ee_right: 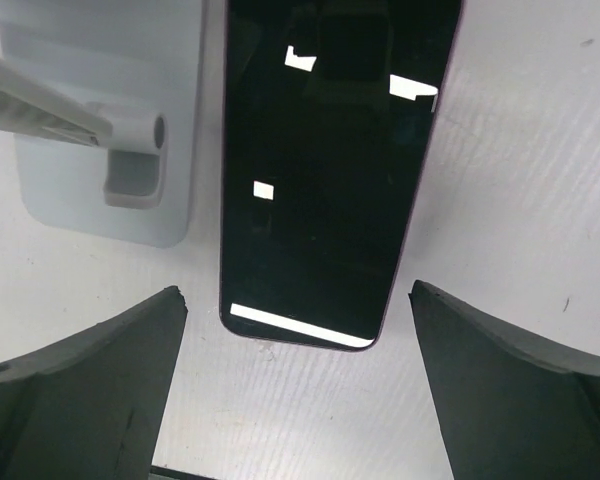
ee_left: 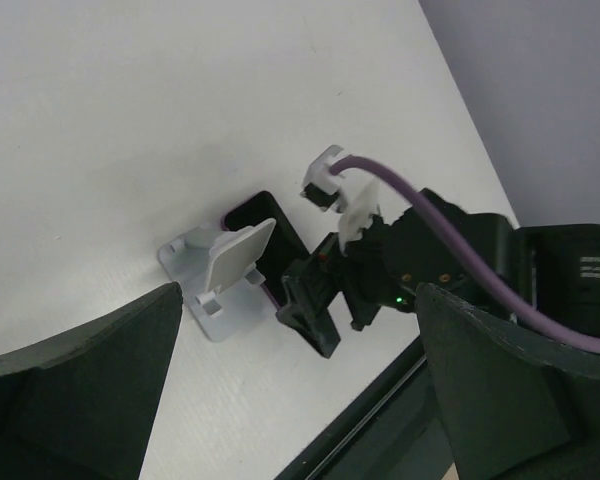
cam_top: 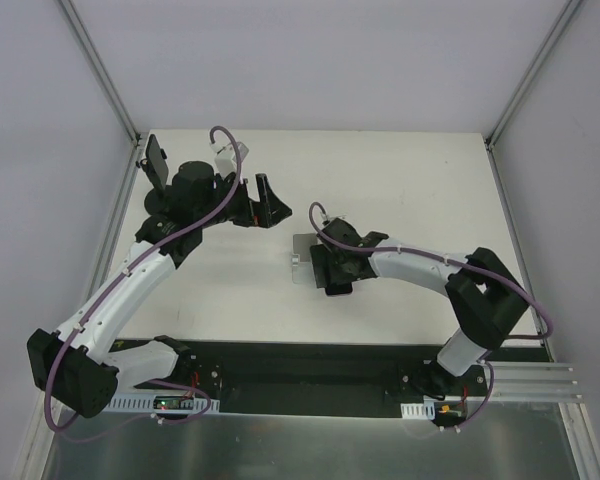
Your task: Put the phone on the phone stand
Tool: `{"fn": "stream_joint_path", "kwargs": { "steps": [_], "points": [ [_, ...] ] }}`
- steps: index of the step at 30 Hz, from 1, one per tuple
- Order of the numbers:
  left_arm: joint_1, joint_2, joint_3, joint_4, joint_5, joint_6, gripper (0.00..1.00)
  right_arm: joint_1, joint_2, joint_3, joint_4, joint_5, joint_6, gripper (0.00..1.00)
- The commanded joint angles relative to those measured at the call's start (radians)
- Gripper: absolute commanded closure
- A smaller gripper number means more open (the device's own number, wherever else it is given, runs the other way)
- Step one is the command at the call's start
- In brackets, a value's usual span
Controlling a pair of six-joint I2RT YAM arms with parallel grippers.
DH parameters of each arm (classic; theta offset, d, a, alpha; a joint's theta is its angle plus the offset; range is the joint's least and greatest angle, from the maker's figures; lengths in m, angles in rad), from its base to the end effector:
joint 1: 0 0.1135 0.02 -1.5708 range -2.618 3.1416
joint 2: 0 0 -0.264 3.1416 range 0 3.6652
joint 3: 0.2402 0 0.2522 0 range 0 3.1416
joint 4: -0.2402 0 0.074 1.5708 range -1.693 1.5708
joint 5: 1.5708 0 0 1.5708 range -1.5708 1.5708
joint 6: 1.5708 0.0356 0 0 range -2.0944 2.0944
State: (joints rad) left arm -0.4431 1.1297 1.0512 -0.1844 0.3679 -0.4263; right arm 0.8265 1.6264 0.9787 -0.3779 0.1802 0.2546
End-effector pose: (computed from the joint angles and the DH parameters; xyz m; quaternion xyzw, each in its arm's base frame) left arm 0.2292 -0.1229 0.3650 0.1178 0.7793 -0.3835 0.4813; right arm 0.2233 0.2331 0.1839 -0.2473 0.9271 0.0637 0.2745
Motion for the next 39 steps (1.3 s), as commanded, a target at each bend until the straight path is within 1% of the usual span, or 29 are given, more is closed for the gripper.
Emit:
{"fn": "stream_joint_path", "kwargs": {
  "steps": [1,5,7,9,13,17,20,24,28,30,31,34,39],
  "points": [
    [0.012,-0.005,0.093,0.011,0.057,-0.085,0.01,0.016,0.041,0.092,-0.052,-0.002,-0.037,0.03],
    [0.011,-0.008,0.101,0.013,-0.015,-0.028,0.01,0.029,0.108,0.153,-0.11,0.019,-0.029,0.04],
    [0.014,0.011,0.102,0.003,-0.049,0.021,0.01,0.033,0.121,0.167,-0.136,0.053,-0.015,0.03],
    [0.014,0.024,0.109,-0.012,-0.073,0.037,0.01,0.034,0.133,0.17,-0.136,0.056,-0.005,0.03],
    [0.027,0.024,0.063,-0.009,-0.083,0.06,0.01,0.031,0.158,0.196,-0.182,0.077,0.014,0.03],
    [0.05,-0.017,0.03,-0.009,-0.076,0.06,0.01,0.031,0.151,0.189,-0.188,0.096,0.029,0.03],
    [0.05,-0.054,0.004,0.0,-0.107,0.077,0.01,0.017,0.161,0.184,-0.187,0.085,0.034,0.03],
    [0.05,-0.067,-0.003,0.003,-0.126,0.089,0.01,-0.01,0.164,0.157,-0.155,0.023,0.032,0.01],
    [0.05,-0.057,-0.005,0.003,-0.13,0.095,0.01,-0.044,0.159,0.137,-0.135,-0.016,0.037,0.09],
    [0.05,-0.064,-0.007,0.005,-0.136,0.096,0.01,-0.046,0.165,0.133,-0.136,-0.024,0.043,0.16],
    [0.05,-0.064,-0.007,0.005,-0.139,0.096,0.01,-0.049,0.167,0.136,-0.141,-0.025,0.046,0.23],
    [0.05,-0.064,-0.011,0.003,-0.142,0.097,0.01,-0.049,0.165,0.133,-0.151,-0.008,0.064,0.31],
    [0.05,-0.064,-0.011,0.005,-0.142,0.1,0.01,-0.049,0.145,0.109,-0.165,0.008,0.109,0.37]
  ]
}}
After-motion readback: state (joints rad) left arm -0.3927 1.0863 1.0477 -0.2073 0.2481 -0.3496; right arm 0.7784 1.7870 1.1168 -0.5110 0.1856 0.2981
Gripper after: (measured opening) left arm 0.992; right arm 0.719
